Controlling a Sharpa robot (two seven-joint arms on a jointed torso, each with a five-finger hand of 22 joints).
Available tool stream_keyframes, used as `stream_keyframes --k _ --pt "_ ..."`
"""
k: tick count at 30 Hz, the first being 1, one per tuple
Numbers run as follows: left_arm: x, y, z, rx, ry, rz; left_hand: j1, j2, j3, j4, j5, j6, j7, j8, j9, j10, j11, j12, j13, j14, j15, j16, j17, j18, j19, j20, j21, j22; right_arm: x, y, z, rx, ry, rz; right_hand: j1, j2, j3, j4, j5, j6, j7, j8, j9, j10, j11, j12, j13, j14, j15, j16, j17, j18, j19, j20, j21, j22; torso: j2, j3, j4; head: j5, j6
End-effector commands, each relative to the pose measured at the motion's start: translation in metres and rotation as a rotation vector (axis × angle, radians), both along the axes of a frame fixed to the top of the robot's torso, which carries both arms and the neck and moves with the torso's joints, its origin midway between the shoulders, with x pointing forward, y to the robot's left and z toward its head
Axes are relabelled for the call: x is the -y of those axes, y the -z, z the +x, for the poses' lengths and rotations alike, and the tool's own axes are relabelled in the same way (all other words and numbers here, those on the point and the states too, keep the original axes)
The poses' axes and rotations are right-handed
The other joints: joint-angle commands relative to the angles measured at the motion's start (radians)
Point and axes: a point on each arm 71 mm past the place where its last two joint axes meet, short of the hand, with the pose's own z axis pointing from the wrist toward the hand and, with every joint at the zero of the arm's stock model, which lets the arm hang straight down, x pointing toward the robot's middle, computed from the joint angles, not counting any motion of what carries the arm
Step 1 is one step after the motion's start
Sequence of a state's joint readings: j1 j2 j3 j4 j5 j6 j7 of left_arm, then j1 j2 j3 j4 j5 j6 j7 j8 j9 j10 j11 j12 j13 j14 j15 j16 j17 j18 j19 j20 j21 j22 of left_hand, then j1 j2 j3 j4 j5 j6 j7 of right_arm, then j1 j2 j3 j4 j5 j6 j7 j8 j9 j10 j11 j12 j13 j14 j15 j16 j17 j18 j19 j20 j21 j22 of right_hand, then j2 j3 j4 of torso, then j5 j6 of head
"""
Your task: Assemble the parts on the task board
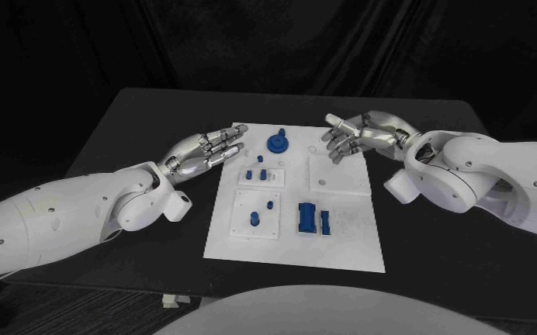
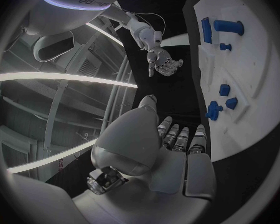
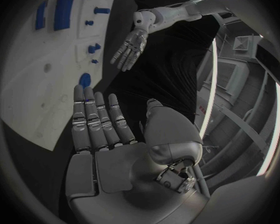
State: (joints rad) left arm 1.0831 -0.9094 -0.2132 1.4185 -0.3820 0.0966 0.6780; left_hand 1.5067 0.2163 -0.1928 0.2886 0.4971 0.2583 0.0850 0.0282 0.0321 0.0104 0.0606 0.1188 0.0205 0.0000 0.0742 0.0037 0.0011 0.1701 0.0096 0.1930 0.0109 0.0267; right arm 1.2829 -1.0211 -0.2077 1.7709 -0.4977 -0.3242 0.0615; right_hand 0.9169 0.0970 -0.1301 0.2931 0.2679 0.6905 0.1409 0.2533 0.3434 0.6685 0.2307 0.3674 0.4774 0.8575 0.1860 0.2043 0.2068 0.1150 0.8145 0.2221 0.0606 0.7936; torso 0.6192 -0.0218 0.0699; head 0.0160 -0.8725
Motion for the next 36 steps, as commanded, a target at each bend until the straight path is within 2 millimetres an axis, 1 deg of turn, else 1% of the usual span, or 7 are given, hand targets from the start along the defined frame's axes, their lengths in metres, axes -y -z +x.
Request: stream_keyframes --k 1,6,22,23,27,29,36 --pt "0.002 -0.018 0.003 0.168 -0.057 -0.16 -0.018 0.001 -0.013 0.002 -0.009 -0.007 -0.02 0.004 0.0 -0.006 -0.022 -0.013 -0.003 0.0 -0.019 -0.004 -0.001 0.011 -0.002 -0.019 -0.004 -0.005 0.002 -0.007 0.003 0.19 -0.019 0.234 0.019 0.009 -0.028 -0.002 -0.043 -0.058 -0.022 -0.025 -0.04 -0.094 0.037 -0.063 -0.08 -0.114 0.048 -0.058 -0.049 -0.031 -0.169 0.03 -0.005 -0.098 -0.017 0.003 -0.0078 0.002 0.0" --pt "0.006 -0.02 0.005 0.201 -0.072 -0.173 -0.031 -0.004 -0.03 0.004 -0.024 -0.004 -0.034 0.004 0.0 -0.006 -0.038 -0.007 -0.002 0.0 -0.043 -0.004 -0.001 0.01 -0.004 -0.051 -0.006 -0.011 0.01 0.001 0.005 0.276 -0.036 0.302 0.046 0.042 -0.114 -0.005 -0.106 -0.28 -0.14 -0.086 -0.163 -0.419 -0.038 -0.146 -0.245 -0.564 0.048 -0.142 -0.153 -0.028 -0.756 0.069 -0.044 -0.665 -0.027 0.008 -0.0096 -0.001 0.0" --pt "0.016 -0.02 0.009 0.242 -0.079 -0.189 -0.05 0.004 -0.057 0.004 -0.039 -0.093 -0.118 -0.007 -0.01 0.0 -0.125 -0.022 -0.004 0.0 -0.135 -0.004 -0.001 -0.013 -0.009 -0.166 -0.01 -0.024 0.019 0.017 0.005 0.328 -0.027 0.34 0.06 0.117 -0.224 -0.002 -0.108 -0.614 -0.238 -0.241 -0.33 -0.629 -0.17 -0.126 -0.429 -0.818 -0.156 -0.144 -0.189 0.064 -0.807 -0.045 -0.055 -0.765 -0.026 0.0215 -0.0133 -0.006 0.0" --pt "0.017 0.0 0.011 0.03 -0.077 0.0 -0.481 -0.065 0.02 -0.084 -0.176 -0.138 -0.085 -0.028 -0.032 -0.01 -0.061 -0.119 -0.02 0.0 -0.074 -0.004 -0.001 -0.051 -0.01 -0.193 -0.011 -0.027 0.019 0.019 0.006 0.297 -0.022 0.306 -0.234 0.049 -0.116 -0.089 -0.155 -0.69 -0.141 -0.253 -0.343 -0.669 -0.231 -0.201 -0.477 -0.857 -0.186 -0.204 -0.207 0.0 -0.814 -0.087 -0.061 -0.794 -0.028 0.0192 -0.0143 -0.007 0.0" --pt "0.018 -0.001 0.012 0.033 -0.092 -0.001 -0.588 -0.077 0.037 -0.101 -0.208 -0.151 -0.085 -0.028 -0.032 -0.01 -0.061 -0.119 -0.02 0.0 -0.074 -0.004 -0.001 -0.063 -0.01 -0.193 -0.011 -0.027 0.017 0.019 0.008 0.296 -0.003 0.311 -0.555 -0.008 0.001 -0.188 -0.268 -0.69 -0.141 -0.253 -0.343 -0.669 -0.231 -0.28 -0.477 -0.857 -0.186 -0.204 -0.207 -0.115 -0.814 -0.222 -0.061 -0.794 -0.029 0.0193 -0.0159 -0.008 0.008" --pt "0.02 -0.003 0.014 0.036 -0.115 -0.004 -0.672 -0.09 0.051 -0.119 -0.234 -0.16 -0.085 -0.028 -0.032 -0.01 -0.061 -0.119 -0.02 0.0 -0.074 -0.004 -0.001 -0.068 -0.01 -0.193 -0.011 -0.027 0.014 0.019 0.01 0.295 0.029 0.319 -0.682 -0.097 0.045 -0.293 -0.268 -0.69 -0.141 -0.253 -0.343 -0.669 -0.231 -0.367 -0.477 -0.857 -0.186 -0.204 -0.207 -0.115 -0.814 -0.222 -0.061 -0.794 -0.031 0.0194 -0.0186 -0.008 0.021" --pt "0.03 -0.014 0.021 0.047 -0.256 -0.016 -0.887 -0.122 0.089 -0.161 -0.302 -0.183 -0.085 -0.028 -0.032 -0.01 -0.061 -0.119 -0.02 0.0 -0.074 -0.004 -0.001 -0.09 -0.01 -0.193 -0.011 -0.027 -0.002 0.02 0.023 0.269 0.216 0.362 -0.917 -0.097 0.13 -0.293 -0.268 -0.69 -0.141 -0.253 -0.343 -0.669 -0.231 -0.367 -0.477 -0.857 -0.186 -0.204 -0.207 -0.115 -0.814 -0.222 -0.061 -0.794 -0.045 0.0201 -0.0343 -0.01 0.098"
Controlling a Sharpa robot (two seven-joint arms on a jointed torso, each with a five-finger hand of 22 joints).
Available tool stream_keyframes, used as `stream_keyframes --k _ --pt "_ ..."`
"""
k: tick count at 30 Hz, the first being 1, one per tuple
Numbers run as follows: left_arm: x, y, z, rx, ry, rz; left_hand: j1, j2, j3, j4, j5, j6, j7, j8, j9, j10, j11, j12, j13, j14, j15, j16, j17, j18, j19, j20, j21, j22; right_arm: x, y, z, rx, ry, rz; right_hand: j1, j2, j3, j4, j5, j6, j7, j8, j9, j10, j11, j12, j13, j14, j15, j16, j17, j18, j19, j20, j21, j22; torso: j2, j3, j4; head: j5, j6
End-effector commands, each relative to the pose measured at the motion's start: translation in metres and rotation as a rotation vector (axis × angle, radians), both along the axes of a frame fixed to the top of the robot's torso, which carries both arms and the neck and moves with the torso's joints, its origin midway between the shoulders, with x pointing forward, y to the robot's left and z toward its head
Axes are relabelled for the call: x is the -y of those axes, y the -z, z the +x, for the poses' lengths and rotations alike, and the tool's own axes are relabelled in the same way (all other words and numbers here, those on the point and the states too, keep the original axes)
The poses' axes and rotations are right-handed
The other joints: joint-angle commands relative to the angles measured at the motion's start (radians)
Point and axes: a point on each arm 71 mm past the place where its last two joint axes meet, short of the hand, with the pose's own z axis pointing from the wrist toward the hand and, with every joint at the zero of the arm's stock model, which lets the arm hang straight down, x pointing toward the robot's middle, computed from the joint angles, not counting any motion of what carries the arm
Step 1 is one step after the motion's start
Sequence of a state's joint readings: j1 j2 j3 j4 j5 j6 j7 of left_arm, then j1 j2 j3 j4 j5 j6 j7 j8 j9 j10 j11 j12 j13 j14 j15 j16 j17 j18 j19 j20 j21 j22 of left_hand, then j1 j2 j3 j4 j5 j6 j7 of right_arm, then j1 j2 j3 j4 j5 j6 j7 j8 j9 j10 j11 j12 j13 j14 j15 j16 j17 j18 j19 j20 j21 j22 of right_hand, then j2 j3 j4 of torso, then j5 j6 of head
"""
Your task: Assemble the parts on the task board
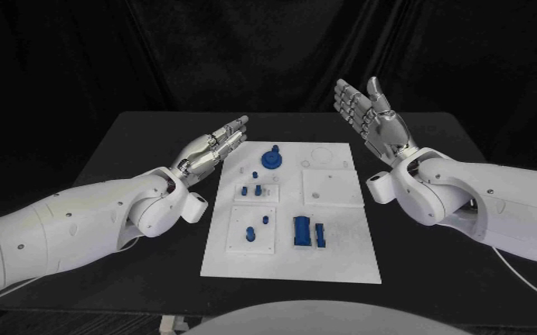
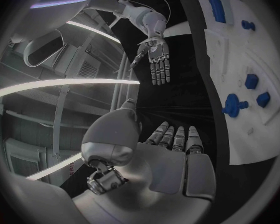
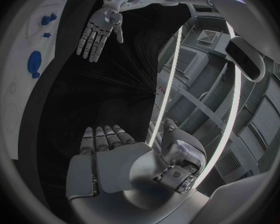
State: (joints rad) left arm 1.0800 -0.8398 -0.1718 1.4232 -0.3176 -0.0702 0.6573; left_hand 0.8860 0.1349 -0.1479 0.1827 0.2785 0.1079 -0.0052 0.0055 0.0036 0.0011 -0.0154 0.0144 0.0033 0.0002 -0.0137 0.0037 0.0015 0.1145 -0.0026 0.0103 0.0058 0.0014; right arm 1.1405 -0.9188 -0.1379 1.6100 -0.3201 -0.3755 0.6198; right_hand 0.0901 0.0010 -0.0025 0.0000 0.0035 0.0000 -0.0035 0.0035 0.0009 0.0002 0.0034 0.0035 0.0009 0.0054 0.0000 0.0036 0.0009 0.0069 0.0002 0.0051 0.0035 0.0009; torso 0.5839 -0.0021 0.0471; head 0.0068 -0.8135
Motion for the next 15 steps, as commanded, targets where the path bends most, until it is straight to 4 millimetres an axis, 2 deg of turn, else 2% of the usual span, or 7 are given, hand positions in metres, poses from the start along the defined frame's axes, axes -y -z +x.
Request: stream_keyframes --k 1,4,5,7,8,14,15 --pt "0.002 -0.005 0.006 -0.003 -0.16 -0.001 -0.29 -0.044 0.049 -0.06 -0.091 -0.037 0.005 -0.005 -0.004 -0.001 0.015 -0.014 -0.003 0.0 0.014 -0.004 -0.001 -0.034 0.003 -0.01 -0.006 -0.001 0.0 0.006 0.009 -0.081 0.201 0.038 -0.09 -0.001 0.003 0.0 -0.003 0.0 0.004 -0.004 -0.001 0.0 -0.003 -0.004 -0.001 -0.005 0.0 -0.004 -0.001 -0.007 0.0 -0.005 -0.004 -0.001 -0.012 0.0006 -0.0144 -0.002 0.053" --pt "0.007 -0.012 0.009 -0.008 -0.246 -0.01 -0.357 -0.054 0.062 -0.072 -0.112 -0.108 0.005 -0.005 -0.004 -0.001 0.015 -0.014 -0.003 0.0 0.014 -0.004 -0.001 -0.041 0.003 -0.01 -0.006 -0.001 -0.008 0.008 0.014 -0.127 0.289 0.075 -0.09 -0.001 0.003 0.0 -0.003 0.0 0.004 -0.004 -0.001 0.0 -0.003 -0.004 -0.001 -0.005 0.0 -0.004 -0.001 -0.007 0.0 -0.005 -0.004 -0.001 -0.02 0.001 -0.0239 -0.003 0.1" --pt "0.009 -0.014 0.01 -0.011 -0.275 -0.013 -0.371 -0.056 0.064 -0.075 -0.117 -0.108 0.005 -0.005 -0.004 -0.001 0.015 -0.014 -0.003 0.0 0.014 -0.004 -0.001 -0.114 0.003 -0.01 -0.006 -0.001 -0.011 0.008 0.015 -0.142 0.315 0.085 -0.09 -0.001 0.003 0.0 -0.003 0.0 0.004 -0.004 -0.001 0.0 -0.003 -0.004 -0.001 -0.005 0.0 -0.004 -0.001 -0.007 0.0 -0.005 -0.004 -0.001 -0.023 0.0012 -0.0269 -0.004 0.115" --pt "0.013 -0.02 0.012 -0.022 -0.347 -0.02 -0.424 -0.065 0.074 -0.085 -0.133 -0.108 0.005 -0.005 -0.004 -0.001 0.015 -0.014 -0.003 0.0 0.014 -0.004 -0.001 -0.114 0.003 -0.01 -0.006 -0.001 -0.016 0.01 0.017 -0.176 0.366 0.106 -0.09 -0.001 0.003 0.0 -0.003 0.0 0.004 -0.004 -0.001 0.0 -0.003 -0.004 -0.001 -0.005 0.0 -0.004 -0.001 -0.007 0.0 -0.005 -0.004 -0.001 -0.028 0.0015 -0.0334 -0.005 0.146" --pt "0.014 -0.022 0.013 -0.027 -0.375 -0.022 -0.437 -0.135 0.075 -0.088 -0.137 -0.108 0.005 -0.005 -0.004 -0.001 0.015 -0.014 -0.003 0.0 0.014 -0.004 -0.001 -0.114 0.003 -0.01 -0.006 -0.001 -0.017 0.01 0.018 -0.187 0.383 0.112 -0.09 -0.001 0.003 0.0 -0.003 0.0 0.004 -0.004 -0.001 0.0 -0.003 -0.004 -0.001 -0.005 0.0 -0.004 -0.001 -0.007 0.0 -0.005 -0.004 -0.001 -0.03 0.0016 -0.0356 -0.005 0.157" --pt "0.022 -0.034 0.015 -0.072 -0.534 -0.035 -0.537 -0.135 0.148 -0.111 -0.169 -0.108 0.005 -0.005 -0.004 -0.001 0.015 -0.014 -0.003 0.0 0.014 -0.004 -0.001 -0.114 0.003 -0.01 -0.006 -0.001 -0.023 0.013 0.02 -0.231 0.442 0.135 -0.09 -0.001 0.003 0.0 -0.003 0.0 0.004 -0.004 -0.001 0.0 -0.003 -0.004 -0.001 -0.005 0.0 -0.004 -0.001 -0.007 0.0 -0.005 -0.004 -0.001 -0.038 0.002 -0.0453 -0.007 0.205" --pt "0.022 -0.035 0.015 -0.079 -0.553 -0.036 -0.551 -0.135 0.148 -0.183 -0.173 -0.108 0.005 -0.005 -0.004 -0.001 0.015 -0.014 -0.003 0.0 0.014 -0.004 -0.001 -0.114 0.003 -0.01 -0.006 -0.001 -0.023 0.013 0.02 -0.232 0.443 0.136 -0.09 -0.001 0.003 0.0 -0.003 0.0 0.004 -0.004 -0.001 0.0 -0.003 -0.004 -0.001 -0.005 0.0 -0.004 -0.001 -0.007 0.0 -0.005 -0.004 -0.001 -0.039 0.0021 -0.046 -0.007 0.208"
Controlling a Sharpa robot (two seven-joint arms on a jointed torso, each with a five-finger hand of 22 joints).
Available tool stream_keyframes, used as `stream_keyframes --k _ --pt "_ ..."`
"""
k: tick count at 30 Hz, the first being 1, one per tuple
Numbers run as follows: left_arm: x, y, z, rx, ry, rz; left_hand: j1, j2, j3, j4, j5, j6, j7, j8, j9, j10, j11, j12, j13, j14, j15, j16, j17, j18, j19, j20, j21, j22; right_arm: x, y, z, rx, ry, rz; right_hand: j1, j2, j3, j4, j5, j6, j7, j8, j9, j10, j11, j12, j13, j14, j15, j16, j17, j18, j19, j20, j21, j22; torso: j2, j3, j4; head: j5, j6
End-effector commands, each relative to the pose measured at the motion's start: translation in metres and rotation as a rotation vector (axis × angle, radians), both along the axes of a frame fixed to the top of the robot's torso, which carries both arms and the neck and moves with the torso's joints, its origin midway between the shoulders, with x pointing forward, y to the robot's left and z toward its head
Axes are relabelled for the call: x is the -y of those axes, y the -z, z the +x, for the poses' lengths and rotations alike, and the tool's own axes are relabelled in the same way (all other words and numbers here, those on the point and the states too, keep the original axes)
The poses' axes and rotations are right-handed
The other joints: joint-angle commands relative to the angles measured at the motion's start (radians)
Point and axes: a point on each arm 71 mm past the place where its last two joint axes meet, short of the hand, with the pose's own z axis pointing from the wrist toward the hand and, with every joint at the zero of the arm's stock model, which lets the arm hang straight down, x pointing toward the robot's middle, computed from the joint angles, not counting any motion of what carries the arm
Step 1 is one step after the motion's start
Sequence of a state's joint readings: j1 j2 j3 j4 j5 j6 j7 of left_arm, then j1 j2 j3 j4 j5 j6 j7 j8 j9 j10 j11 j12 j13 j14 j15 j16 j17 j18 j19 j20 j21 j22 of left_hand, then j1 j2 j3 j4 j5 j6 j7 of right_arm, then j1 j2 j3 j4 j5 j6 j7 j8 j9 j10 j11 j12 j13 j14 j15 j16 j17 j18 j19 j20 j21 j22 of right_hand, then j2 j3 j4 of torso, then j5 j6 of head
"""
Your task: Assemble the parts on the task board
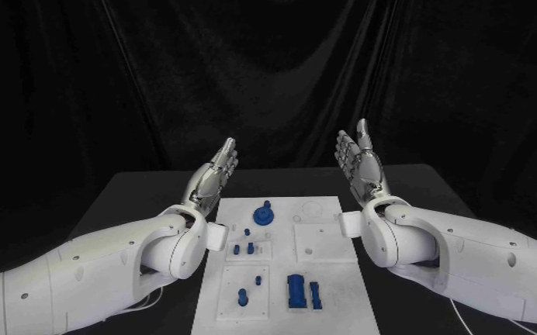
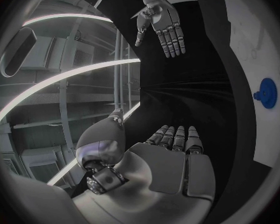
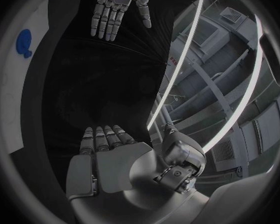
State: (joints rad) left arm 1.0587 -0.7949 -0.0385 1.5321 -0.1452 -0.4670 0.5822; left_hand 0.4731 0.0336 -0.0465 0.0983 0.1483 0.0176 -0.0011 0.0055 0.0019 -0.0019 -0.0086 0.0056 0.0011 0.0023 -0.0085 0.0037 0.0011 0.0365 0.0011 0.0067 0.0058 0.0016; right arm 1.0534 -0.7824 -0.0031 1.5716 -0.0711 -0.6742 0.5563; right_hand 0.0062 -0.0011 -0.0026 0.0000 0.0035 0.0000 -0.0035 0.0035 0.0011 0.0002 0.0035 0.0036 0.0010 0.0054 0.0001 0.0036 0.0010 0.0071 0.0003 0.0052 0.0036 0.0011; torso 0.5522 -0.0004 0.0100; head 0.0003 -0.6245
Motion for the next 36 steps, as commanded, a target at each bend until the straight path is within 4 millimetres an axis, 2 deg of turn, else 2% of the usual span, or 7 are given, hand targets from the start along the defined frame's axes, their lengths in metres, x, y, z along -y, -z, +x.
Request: stream_keyframes --k 1,10,11,27,29,30,36 --pt "-0.0071 0.0022 0.0017 -0.093 -0.221 0.019 -0.152 -0.034 0.046 -0.098 -0.048 -0.018 0.001 -0.005 -0.002 0.002 0.009 -0.006 -0.001 -0.002 0.008 -0.004 -0.001 -0.037 -0.001 -0.007 -0.006 -0.002 0.007 0.0066 0.0008 -0.085 0.109 -0.002 -0.006 0.001 0.003 0.0 -0.004 0.0 0.004 -0.004 -0.001 0.0 -0.003 -0.004 -0.001 -0.005 0.0 -0.004 -0.001 -0.007 0.0 -0.005 -0.004 -0.001 -0.008 0.0004 -0.0095 0.0 0.022" --pt "-0.0041 -0.0028 0.0014 -0.123 -0.289 0.011 -0.246 -0.034 0.046 -0.098 -0.077 -0.018 0.001 -0.005 -0.002 0.002 0.009 -0.006 -0.001 -0.002 0.008 -0.004 -0.001 -0.037 -0.001 -0.007 -0.006 -0.002 0.007 0.0066 0.0008 -0.085 0.109 -0.002 -0.006 0.001 0.003 0.0 -0.004 0.0 0.004 -0.004 -0.001 0.0 -0.003 -0.004 -0.001 -0.005 0.0 -0.004 -0.001 -0.007 0.0 -0.005 -0.004 -0.001 -0.008 0.0004 -0.01 0.0 0.025" --pt "-0.0041 -0.0028 0.0014 -0.123 -0.289 0.011 -0.256 -0.034 0.046 -0.098 -0.148 -0.018 0.001 -0.005 -0.002 0.002 0.009 -0.006 -0.001 -0.002 0.008 -0.004 -0.001 -0.037 -0.001 -0.007 -0.006 -0.002 0.007 0.0066 0.0008 -0.085 0.109 -0.002 -0.006 0.001 0.003 0.0 -0.004 0.0 0.004 -0.004 -0.001 0.0 -0.003 -0.004 -0.001 -0.005 0.0 -0.004 -0.001 -0.007 0.0 -0.005 -0.004 -0.001 -0.008 0.0004 -0.01 0.0 0.025" --pt "-0.0041 -0.0028 0.0014 -0.123 -0.289 0.011 -0.359 -0.034 0.046 -0.098 -0.148 -0.018 0.001 -0.005 -0.002 0.002 0.009 -0.006 -0.001 -0.002 0.008 -0.004 -0.001 -0.037 -0.001 -0.007 -0.006 -0.002 0.007 0.0066 0.0008 -0.085 0.109 -0.002 -0.006 0.001 0.003 0.0 -0.004 0.0 0.004 -0.004 -0.001 0.0 -0.003 -0.004 -0.001 -0.005 0.0 -0.004 -0.001 -0.007 0.0 -0.005 -0.004 -0.001 -0.008 0.0004 -0.01 0.0 0.025" --pt "-0.0041 -0.0028 0.0014 -0.123 -0.289 0.011 -0.399 -0.034 0.046 -0.098 -0.148 -0.018 0.001 -0.005 -0.002 0.002 0.009 -0.006 -0.001 -0.002 0.008 -0.004 -0.001 -0.037 -0.001 -0.007 -0.006 -0.002 0.007 0.0066 0.0008 -0.085 0.109 -0.002 -0.006 0.001 0.003 0.0 -0.004 0.0 0.004 -0.004 -0.001 0.0 -0.003 -0.004 -0.001 -0.005 0.0 -0.004 -0.001 -0.007 0.0 -0.005 -0.004 -0.001 -0.008 0.0004 -0.01 0.0 0.025" --pt "-0.0041 -0.0028 0.0014 -0.123 -0.289 0.011 -0.473 -0.034 0.046 -0.098 -0.148 -0.018 0.001 -0.005 -0.002 0.002 0.009 -0.006 -0.001 -0.002 0.008 -0.004 -0.001 -0.037 -0.001 -0.007 -0.006 -0.002 0.007 0.0066 0.0008 -0.085 0.109 -0.002 -0.006 0.001 0.003 0.0 -0.004 0.0 0.004 -0.004 -0.001 0.0 -0.003 -0.004 -0.001 -0.005 0.0 -0.004 -0.001 -0.007 0.0 -0.005 -0.004 -0.001 -0.008 0.0004 -0.01 0.0 0.025" --pt "-0.0041 -0.0028 0.0014 -0.123 -0.289 0.011 -0.473 -0.034 0.046 -0.098 -0.148 -0.018 0.001 -0.005 -0.002 0.002 0.009 -0.006 -0.001 -0.002 0.008 -0.004 -0.001 -0.037 -0.001 -0.007 -0.006 -0.002 0.007 0.0066 0.0008 -0.085 0.109 -0.002 -0.006 0.001 0.003 0.0 -0.004 0.0 0.004 -0.004 -0.001 0.0 -0.003 -0.004 -0.001 -0.005 0.0 -0.004 -0.001 -0.007 0.0 -0.005 -0.004 -0.001 -0.008 0.0004 -0.01 0.0 0.025"
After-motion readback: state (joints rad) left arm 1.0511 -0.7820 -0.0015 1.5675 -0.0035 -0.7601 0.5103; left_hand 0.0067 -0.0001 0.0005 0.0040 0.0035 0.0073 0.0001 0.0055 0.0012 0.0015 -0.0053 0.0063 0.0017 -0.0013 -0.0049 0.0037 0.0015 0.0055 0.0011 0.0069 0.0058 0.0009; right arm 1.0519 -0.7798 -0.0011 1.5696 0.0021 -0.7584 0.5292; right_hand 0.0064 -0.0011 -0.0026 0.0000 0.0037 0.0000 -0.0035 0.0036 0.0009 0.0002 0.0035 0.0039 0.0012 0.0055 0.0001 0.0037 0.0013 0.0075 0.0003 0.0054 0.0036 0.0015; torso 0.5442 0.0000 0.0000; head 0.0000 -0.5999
